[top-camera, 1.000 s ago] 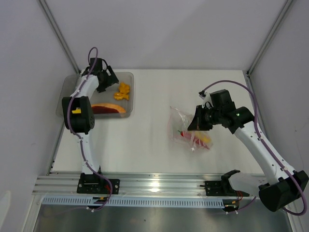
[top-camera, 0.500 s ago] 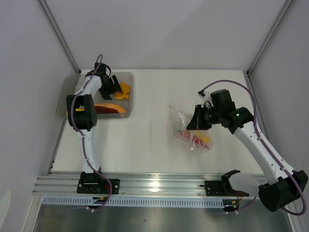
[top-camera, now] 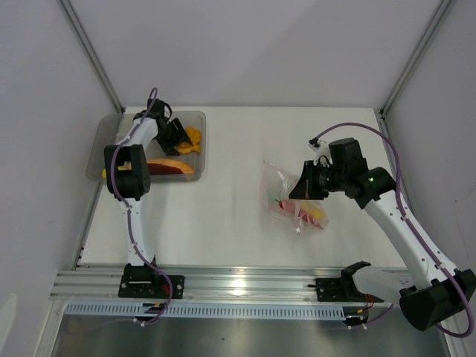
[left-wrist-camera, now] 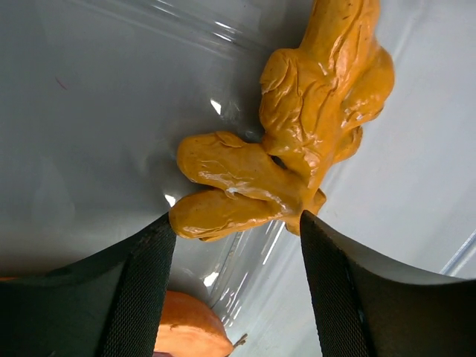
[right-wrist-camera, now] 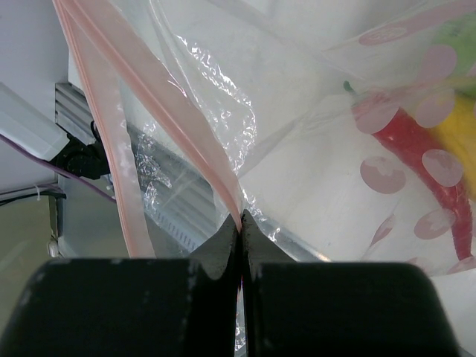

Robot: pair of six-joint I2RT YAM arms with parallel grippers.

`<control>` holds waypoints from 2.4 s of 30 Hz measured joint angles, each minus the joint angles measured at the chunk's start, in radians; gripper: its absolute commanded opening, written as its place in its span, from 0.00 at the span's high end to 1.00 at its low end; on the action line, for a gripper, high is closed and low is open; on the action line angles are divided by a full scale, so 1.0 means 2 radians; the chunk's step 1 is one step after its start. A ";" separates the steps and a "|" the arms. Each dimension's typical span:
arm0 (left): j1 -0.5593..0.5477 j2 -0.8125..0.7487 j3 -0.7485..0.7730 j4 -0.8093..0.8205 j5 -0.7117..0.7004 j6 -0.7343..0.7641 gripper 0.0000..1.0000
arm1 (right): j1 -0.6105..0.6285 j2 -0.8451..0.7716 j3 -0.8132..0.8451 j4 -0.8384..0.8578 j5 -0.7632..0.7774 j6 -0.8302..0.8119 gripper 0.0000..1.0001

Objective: Place the food in the zip-top bag and seal the zipper
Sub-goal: Pick up the fake vegetable from the bin, then place the fake vegetable in the zipper food storage bag.

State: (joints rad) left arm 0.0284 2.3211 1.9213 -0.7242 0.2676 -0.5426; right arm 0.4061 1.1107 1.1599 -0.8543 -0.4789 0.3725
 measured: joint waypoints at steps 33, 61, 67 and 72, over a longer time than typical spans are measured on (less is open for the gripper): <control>0.018 -0.056 -0.113 0.105 0.029 -0.036 0.99 | -0.001 0.000 0.000 0.000 0.000 0.000 1.00; 0.030 -0.409 -0.456 0.282 0.093 -0.084 1.00 | -0.001 0.018 -0.007 0.008 0.037 -0.001 1.00; 0.026 -0.530 -0.525 0.290 0.119 -0.093 1.00 | 0.003 0.025 -0.007 0.012 0.047 -0.001 1.00; -0.003 -0.642 -0.562 0.281 0.136 -0.095 1.00 | 0.016 0.027 -0.007 0.014 0.062 -0.001 1.00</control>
State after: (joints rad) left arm 0.0231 1.0374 0.7982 -0.1627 0.5388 -0.7334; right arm 0.4389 1.1645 1.1454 -0.8253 -0.3542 0.3714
